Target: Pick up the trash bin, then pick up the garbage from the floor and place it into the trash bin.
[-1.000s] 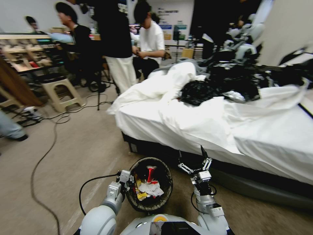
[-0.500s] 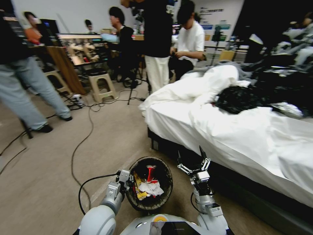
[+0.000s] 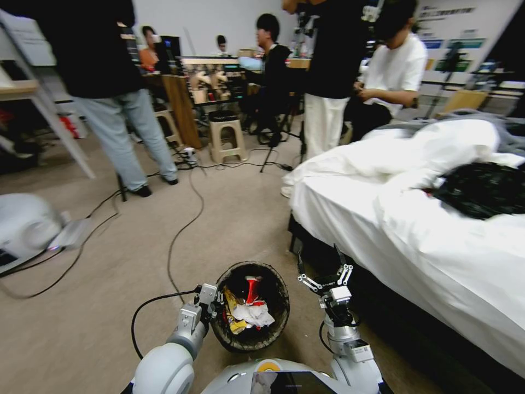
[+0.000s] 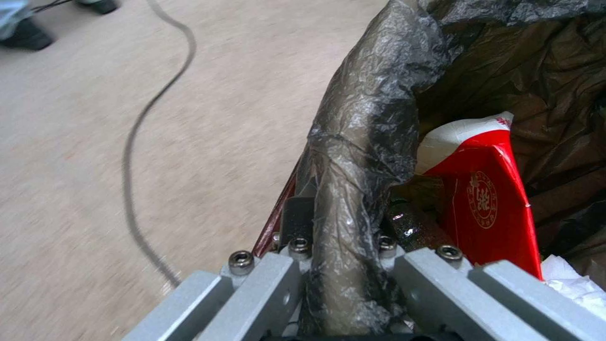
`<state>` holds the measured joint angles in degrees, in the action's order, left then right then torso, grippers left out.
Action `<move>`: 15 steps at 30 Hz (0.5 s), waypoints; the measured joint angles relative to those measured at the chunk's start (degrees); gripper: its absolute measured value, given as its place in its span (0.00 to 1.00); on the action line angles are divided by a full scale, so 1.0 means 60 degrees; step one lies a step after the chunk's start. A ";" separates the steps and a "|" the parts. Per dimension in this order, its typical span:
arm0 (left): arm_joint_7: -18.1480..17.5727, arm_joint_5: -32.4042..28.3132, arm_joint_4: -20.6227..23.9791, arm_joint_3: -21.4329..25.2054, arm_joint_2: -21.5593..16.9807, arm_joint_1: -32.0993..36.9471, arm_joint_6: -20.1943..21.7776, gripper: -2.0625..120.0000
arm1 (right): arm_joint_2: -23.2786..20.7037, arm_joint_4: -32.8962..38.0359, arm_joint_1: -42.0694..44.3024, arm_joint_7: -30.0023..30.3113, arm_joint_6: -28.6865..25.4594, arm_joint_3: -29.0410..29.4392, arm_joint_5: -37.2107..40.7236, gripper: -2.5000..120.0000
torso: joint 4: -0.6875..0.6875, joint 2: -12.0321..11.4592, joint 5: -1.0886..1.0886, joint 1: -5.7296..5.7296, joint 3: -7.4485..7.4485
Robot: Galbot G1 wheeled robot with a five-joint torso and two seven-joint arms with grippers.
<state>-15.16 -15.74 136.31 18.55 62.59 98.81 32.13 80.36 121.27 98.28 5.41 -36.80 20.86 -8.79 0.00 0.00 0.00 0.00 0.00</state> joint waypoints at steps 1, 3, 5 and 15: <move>0.0000 0.0002 0.0000 -0.0001 0.0013 0.0002 -0.0004 0.02 | 0.0007 0.0004 0.0019 -0.0003 0.0000 -0.0008 -0.0004 0.84 | 0.0000 0.0000 0.0000 0.0000 0.0000; 0.0000 0.0003 0.0000 -0.0003 0.0018 0.0003 -0.0005 0.02 | 0.0008 0.0004 0.0024 -0.0003 0.0000 -0.0010 -0.0006 0.84 | 0.0000 0.0000 0.0000 0.0000 0.0000; -0.0006 0.0006 0.0000 -0.0024 0.0031 0.0006 -0.0006 0.02 | 0.0004 0.0004 0.0051 -0.0004 0.0000 -0.0011 -0.0011 0.84 | 0.0001 0.0000 0.0000 -0.0001 0.0000; -0.0030 -0.0001 0.0074 -0.0016 0.0029 0.0051 -0.0002 0.02 | -0.0062 0.0004 -0.0007 -0.0011 0.0014 -0.0024 -0.0047 0.84 | 0.0000 0.0000 0.0000 -0.0001 0.0000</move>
<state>-15.34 -15.75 136.76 18.46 62.76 99.12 32.12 79.99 121.29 98.23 5.34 -36.72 20.72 -9.08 0.00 0.00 0.00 0.00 0.00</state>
